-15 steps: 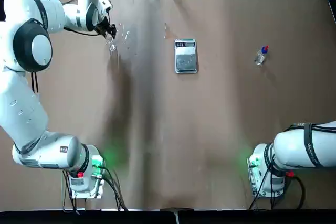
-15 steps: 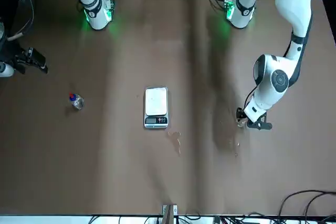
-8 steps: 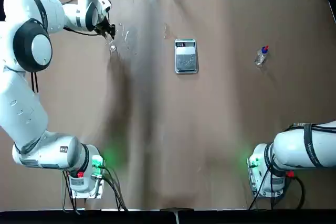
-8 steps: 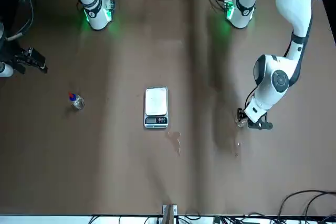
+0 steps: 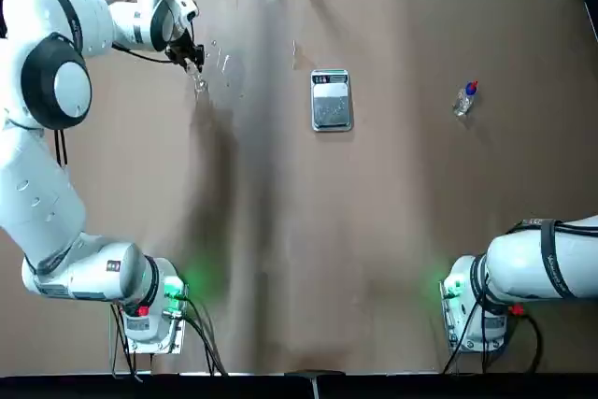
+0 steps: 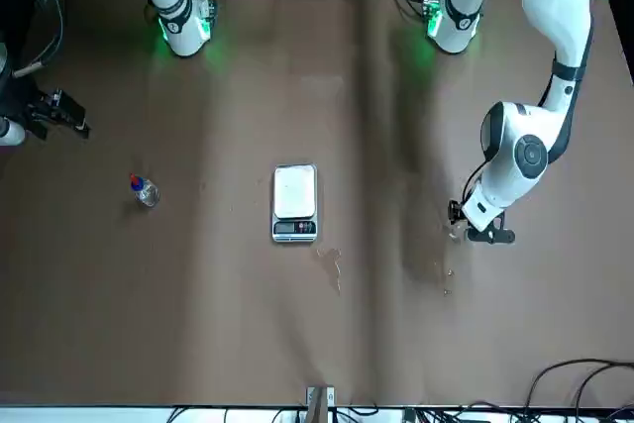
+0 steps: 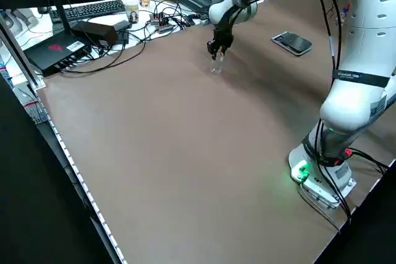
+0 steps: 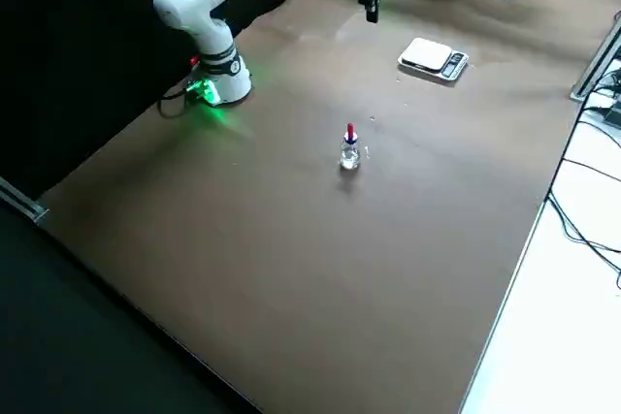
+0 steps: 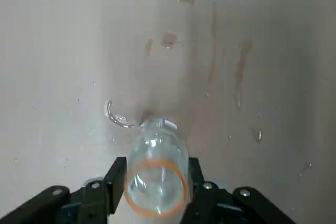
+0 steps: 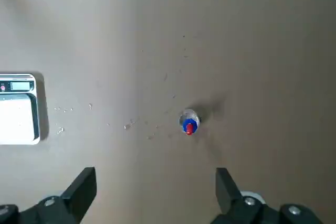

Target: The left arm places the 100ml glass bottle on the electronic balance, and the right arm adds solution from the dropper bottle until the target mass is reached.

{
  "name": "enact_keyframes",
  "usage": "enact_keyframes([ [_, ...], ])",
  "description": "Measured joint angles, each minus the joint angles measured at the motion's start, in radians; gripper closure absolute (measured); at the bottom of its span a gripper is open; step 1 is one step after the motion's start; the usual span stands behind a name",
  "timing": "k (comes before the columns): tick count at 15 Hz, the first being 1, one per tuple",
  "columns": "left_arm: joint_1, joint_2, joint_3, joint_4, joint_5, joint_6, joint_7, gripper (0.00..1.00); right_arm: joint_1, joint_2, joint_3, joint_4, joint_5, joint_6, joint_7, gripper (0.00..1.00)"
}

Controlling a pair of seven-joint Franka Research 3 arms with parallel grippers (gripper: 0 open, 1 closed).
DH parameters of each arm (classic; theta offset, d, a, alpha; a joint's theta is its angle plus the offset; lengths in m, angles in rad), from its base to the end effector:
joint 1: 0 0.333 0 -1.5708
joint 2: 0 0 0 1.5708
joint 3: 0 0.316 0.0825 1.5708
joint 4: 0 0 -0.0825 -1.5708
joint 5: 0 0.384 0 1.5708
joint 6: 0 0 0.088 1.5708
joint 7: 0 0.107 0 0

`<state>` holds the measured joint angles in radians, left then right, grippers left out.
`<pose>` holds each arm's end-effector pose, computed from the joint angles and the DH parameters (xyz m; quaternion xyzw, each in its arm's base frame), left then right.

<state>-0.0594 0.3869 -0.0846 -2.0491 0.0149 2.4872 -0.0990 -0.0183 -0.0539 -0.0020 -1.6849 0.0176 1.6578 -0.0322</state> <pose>0.5949 -0.0851 0.2541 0.9993 -0.0247 0.0248 0.0143 0.5444 -0.0093 0.6076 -0.9999 -0.0053 -0.0136 0.0085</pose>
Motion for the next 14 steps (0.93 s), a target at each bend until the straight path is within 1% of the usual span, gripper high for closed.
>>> enact_keyframes([
  [1,0.000,0.000,0.000,0.005,0.000,-0.002,0.000,0.44,0.000,0.000,0.000,0.000,0.000,0.000,0.000,0.00],
  [2,0.000,0.000,0.000,0.008,0.000,-0.005,0.000,0.41,0.000,0.000,0.000,0.000,0.000,0.000,0.000,0.00],
  [4,0.000,0.000,0.000,0.009,0.000,-0.008,-0.004,0.39,0.000,0.000,0.000,0.000,0.000,0.000,0.000,0.00],
  [5,-0.001,0.000,-0.001,0.009,0.000,-0.009,-0.006,0.37,0.000,0.000,0.000,0.000,0.000,0.000,0.000,0.00],
  [9,0.000,0.002,0.000,0.009,0.000,-0.014,-0.011,0.38,0.000,0.000,0.000,0.000,0.000,0.000,0.000,0.00],
  [10,0.000,0.005,0.000,0.009,0.000,-0.014,-0.012,0.40,0.000,0.000,0.000,0.000,0.000,0.000,0.000,0.00],
  [11,0.000,0.007,0.000,0.009,0.000,-0.014,-0.012,0.45,0.000,0.000,0.000,0.000,0.000,0.000,0.000,0.00],
  [13,0.000,0.007,0.000,0.010,0.000,-0.014,-0.012,0.47,0.000,0.000,0.000,0.000,0.000,0.000,0.000,0.00],
  [14,0.000,0.007,0.000,0.010,0.000,-0.014,-0.012,0.52,0.000,0.000,0.000,0.000,0.000,0.000,0.000,0.00],
])
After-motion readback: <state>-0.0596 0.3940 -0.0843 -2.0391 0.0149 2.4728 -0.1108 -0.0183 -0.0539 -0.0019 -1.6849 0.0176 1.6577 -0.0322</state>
